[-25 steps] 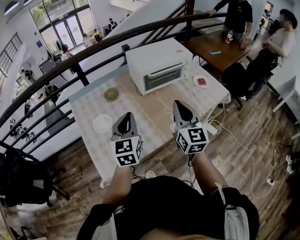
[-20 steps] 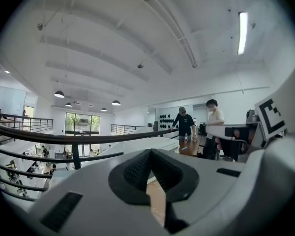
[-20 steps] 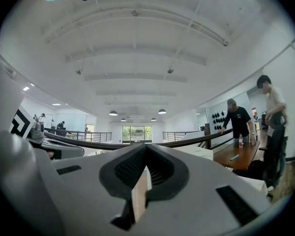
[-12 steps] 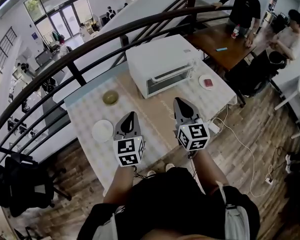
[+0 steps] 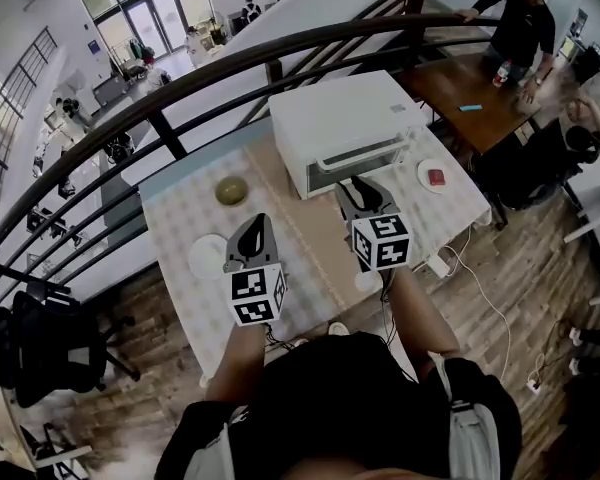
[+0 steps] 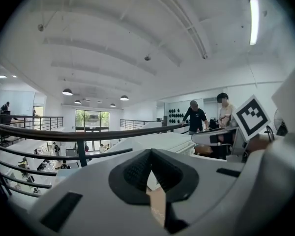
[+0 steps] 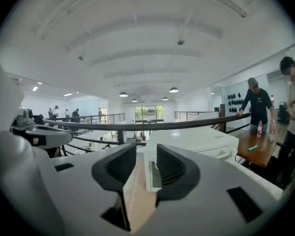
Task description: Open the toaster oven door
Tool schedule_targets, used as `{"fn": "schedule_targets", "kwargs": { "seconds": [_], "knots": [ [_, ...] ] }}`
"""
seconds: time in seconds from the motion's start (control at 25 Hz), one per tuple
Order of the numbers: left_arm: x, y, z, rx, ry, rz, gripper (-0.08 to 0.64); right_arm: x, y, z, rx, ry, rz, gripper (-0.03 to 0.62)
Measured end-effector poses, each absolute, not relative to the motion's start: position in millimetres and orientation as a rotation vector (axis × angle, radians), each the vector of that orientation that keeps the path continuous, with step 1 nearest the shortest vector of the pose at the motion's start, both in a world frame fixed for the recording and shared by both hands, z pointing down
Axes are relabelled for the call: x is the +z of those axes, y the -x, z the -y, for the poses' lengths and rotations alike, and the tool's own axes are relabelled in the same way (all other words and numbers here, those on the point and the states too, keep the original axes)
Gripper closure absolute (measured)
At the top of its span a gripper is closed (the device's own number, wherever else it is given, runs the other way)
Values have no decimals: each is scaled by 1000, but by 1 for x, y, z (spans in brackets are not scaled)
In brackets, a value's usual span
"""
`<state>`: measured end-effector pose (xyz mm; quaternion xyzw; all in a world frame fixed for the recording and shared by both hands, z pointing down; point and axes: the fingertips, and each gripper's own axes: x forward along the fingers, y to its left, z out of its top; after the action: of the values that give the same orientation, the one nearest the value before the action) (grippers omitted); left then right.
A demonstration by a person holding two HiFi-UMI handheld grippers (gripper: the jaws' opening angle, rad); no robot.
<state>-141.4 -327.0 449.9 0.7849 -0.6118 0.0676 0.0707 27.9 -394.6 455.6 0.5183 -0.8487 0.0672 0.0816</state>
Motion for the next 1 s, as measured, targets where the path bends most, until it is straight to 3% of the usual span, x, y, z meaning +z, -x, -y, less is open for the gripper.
{"fn": "schedule_targets", "kwargs": {
  "seconds": [0.44,0.76,1.0],
  "knots": [
    [453,162,335,186,-2268,1931,548,518,18,476,310,-1265,2290,442],
    [459,176,336,148,-2208,1961,548,551,20,509,211,-1169,2055,443],
    [462,178,339,121,-2189,1950,549,563,17,524,310,-1149,2016,494]
  ]
}}
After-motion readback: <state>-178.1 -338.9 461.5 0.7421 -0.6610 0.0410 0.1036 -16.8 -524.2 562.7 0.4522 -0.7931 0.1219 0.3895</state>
